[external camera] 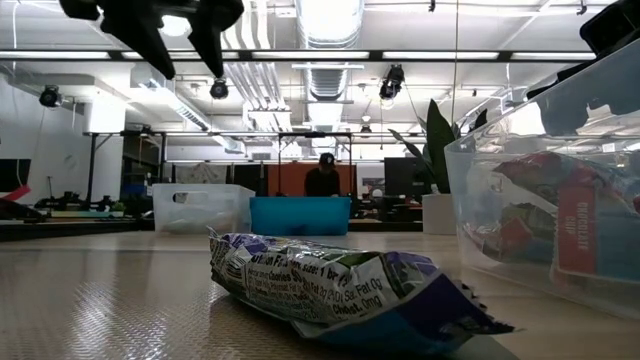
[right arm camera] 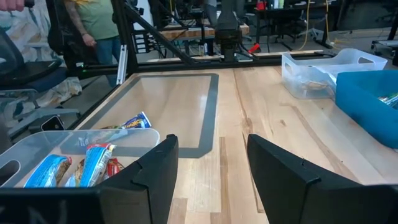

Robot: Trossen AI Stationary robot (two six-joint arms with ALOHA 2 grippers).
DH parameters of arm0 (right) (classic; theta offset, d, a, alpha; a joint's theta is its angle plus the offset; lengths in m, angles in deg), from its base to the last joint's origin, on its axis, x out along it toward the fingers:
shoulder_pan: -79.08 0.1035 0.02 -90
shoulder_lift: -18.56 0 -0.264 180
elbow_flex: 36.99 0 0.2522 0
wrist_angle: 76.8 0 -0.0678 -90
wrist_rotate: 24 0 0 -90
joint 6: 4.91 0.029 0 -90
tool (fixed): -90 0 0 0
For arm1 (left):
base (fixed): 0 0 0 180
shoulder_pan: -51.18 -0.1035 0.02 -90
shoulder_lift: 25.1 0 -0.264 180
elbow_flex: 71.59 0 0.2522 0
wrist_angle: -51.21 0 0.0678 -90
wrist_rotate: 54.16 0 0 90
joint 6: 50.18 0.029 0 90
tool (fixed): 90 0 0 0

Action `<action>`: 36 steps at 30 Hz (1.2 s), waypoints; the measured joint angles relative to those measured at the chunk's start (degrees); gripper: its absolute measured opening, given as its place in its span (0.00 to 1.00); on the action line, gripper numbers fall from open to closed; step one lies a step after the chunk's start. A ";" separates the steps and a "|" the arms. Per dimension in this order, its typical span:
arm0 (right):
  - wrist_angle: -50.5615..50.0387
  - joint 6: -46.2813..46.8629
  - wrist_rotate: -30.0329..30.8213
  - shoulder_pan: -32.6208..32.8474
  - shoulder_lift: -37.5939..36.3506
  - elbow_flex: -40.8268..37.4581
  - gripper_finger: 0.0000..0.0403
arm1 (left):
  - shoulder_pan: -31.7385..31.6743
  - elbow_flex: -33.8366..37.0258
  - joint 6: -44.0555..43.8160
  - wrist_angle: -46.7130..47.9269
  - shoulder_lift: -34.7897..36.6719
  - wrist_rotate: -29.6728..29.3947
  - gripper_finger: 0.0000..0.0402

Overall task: Pick and place Granola Bars by type
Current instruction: Put the blue granola bar into the blue bin

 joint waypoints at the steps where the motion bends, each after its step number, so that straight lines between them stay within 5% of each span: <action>1: 0.00 0.00 0.01 -0.01 0.00 0.00 0.45 | 0.80 0.02 0.04 -0.03 -0.05 -0.11 0.69; 14: 0.00 0.00 0.00 0.01 0.00 0.00 0.45 | 9.19 0.02 -5.42 -8.05 -6.29 -0.67 0.69; 23: 0.02 0.00 0.02 0.01 0.00 0.00 0.45 | 14.57 0.02 -13.39 -13.73 -16.01 9.86 0.69; 36: 0.00 0.00 0.02 -0.01 0.00 0.00 0.45 | 18.96 -0.29 -9.64 -28.90 -27.99 11.21 0.69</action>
